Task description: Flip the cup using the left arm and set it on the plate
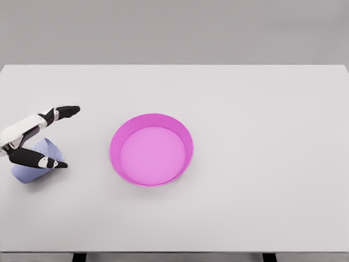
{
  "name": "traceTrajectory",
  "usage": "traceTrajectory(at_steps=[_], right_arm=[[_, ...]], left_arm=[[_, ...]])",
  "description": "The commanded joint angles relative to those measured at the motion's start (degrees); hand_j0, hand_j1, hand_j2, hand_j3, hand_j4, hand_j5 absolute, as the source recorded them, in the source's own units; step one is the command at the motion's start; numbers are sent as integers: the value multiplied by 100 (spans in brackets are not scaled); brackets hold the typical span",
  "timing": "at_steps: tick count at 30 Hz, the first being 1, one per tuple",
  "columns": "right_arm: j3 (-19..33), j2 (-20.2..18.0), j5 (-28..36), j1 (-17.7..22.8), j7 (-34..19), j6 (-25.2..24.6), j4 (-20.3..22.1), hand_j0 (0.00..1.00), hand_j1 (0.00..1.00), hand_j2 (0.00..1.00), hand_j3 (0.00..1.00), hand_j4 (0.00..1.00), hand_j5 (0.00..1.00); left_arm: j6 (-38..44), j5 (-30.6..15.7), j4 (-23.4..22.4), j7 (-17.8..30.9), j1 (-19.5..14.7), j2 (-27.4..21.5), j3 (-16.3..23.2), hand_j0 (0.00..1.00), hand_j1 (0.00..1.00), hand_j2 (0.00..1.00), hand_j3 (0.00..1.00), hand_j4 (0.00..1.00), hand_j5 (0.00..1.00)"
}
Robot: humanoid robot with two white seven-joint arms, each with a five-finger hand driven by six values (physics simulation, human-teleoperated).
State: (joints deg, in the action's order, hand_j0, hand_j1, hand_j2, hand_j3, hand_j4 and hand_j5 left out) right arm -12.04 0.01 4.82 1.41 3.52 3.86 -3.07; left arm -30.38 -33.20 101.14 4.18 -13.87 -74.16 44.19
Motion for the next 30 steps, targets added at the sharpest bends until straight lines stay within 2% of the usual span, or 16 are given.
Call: traceTrajectory(at_steps=[1,4,6,9,12,20,22,27,30], right_arm=[[0,-1,1,0,-1,0,-1,100,100,100,100,100,100],[0,-1,1,0,-1,0,-1,100,100,100,100,100,100],[0,-1,1,0,-1,0,-1,100,100,100,100,100,100],[0,-1,1,0,-1,0,-1,100,100,100,100,100,100],[0,-1,1,0,-1,0,-1,100,100,100,100,100,100],[0,-1,1,0,-1,0,-1,100,100,100,100,100,100],[0,-1,1,0,-1,0,-1,100,100,100,100,100,100],[0,-1,1,0,-1,0,-1,100,100,100,100,100,100],[0,-1,1,0,-1,0,-1,100,100,100,100,100,100]], left_arm=[[313,-99,2,21,42,-19,-252,100,100,100,100,100,100],[375,-345,2,13,447,-2,-727,100,100,100,100,100,100],[840,-407,-7,-49,667,-11,-1017,100,100,100,100,100,100],[1482,-310,2,-154,886,-11,-1316,100,100,100,100,100,100],[1491,-178,2,-146,1062,-11,-1571,100,100,100,100,100,100],[1500,-178,2,-119,1185,7,-1615,100,100,100,100,100,100],[1508,-161,2,-93,1185,-2,-1729,100,100,100,100,100,100],[1500,411,2,-93,1194,16,-1905,100,100,100,100,100,100],[1500,437,2,-67,1212,-11,-1887,100,100,100,100,100,100]])
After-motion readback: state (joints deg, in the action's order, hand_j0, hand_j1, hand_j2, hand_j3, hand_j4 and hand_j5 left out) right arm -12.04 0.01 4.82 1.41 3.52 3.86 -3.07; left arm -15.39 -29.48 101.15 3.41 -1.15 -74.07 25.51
